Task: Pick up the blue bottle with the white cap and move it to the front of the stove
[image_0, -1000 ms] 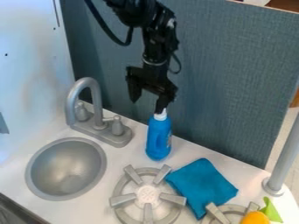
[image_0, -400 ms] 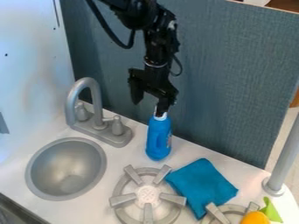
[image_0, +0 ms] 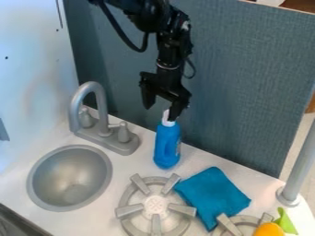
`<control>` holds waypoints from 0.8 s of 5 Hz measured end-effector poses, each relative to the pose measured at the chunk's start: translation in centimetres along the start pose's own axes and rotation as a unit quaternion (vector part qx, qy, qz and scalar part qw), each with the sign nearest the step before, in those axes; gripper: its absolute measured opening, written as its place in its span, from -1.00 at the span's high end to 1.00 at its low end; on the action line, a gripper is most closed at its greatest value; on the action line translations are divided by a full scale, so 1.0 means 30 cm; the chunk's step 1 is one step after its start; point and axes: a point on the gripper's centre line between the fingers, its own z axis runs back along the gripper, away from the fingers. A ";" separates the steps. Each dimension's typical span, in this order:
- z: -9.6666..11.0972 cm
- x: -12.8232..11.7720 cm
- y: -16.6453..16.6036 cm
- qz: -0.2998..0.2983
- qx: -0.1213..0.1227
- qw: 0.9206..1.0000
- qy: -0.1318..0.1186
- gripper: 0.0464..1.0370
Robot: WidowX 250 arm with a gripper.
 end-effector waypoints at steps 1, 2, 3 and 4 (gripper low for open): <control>-0.040 0.011 -0.005 0.001 -0.001 1.000 0.012 -0.94; -0.052 0.021 -0.009 0.006 -0.003 1.000 0.020 -0.88; -0.056 0.026 -0.019 0.016 -0.011 0.999 0.028 -0.34; -0.055 0.022 -0.025 0.017 -0.017 0.999 0.032 0.11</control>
